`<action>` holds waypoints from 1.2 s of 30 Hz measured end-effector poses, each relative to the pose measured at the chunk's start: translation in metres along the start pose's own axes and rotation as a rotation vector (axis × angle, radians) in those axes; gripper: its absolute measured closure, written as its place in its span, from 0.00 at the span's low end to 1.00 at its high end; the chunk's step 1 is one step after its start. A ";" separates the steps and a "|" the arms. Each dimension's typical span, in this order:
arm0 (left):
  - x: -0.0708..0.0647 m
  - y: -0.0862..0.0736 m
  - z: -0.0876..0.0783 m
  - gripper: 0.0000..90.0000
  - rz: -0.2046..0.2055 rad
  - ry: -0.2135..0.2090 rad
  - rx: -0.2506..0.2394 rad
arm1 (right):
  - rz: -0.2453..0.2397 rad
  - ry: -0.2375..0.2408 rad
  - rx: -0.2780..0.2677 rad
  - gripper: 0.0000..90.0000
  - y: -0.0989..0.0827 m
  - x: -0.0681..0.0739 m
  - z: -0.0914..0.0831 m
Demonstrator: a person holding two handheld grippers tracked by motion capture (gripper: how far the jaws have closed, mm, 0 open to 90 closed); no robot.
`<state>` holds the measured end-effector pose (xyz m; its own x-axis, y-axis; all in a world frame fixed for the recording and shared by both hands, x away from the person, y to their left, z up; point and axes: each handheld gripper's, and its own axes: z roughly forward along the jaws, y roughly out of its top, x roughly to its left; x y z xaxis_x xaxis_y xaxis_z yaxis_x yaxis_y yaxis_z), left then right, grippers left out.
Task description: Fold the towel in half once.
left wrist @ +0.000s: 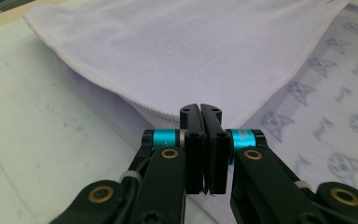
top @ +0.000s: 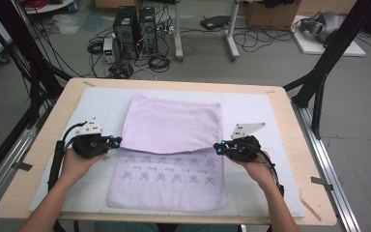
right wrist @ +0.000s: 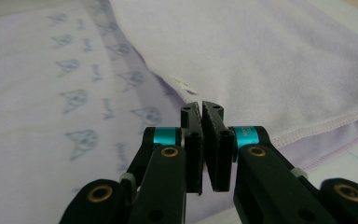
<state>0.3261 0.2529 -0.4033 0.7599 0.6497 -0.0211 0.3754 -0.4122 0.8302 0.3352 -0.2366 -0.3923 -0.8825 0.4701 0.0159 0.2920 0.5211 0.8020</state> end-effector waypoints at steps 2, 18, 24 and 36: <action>-0.007 -0.009 -0.009 0.98 -0.002 -0.001 -0.006 | -0.007 0.009 -0.001 0.97 -0.005 0.011 -0.007; -0.031 -0.029 -0.015 0.70 -0.011 -0.081 -0.011 | 0.016 0.088 -0.008 0.74 -0.034 0.036 -0.009; -0.030 -0.031 0.009 0.74 0.030 -0.096 0.071 | 0.008 0.073 0.072 0.71 -0.036 0.027 0.013; -0.035 -0.042 0.015 0.96 0.065 -0.107 0.094 | 0.016 0.072 0.121 0.89 -0.047 0.029 0.024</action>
<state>0.2915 0.2376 -0.4458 0.8344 0.5502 -0.0327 0.3682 -0.5124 0.7758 0.3047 -0.2305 -0.4436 -0.9003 0.4291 0.0737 0.3445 0.5986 0.7232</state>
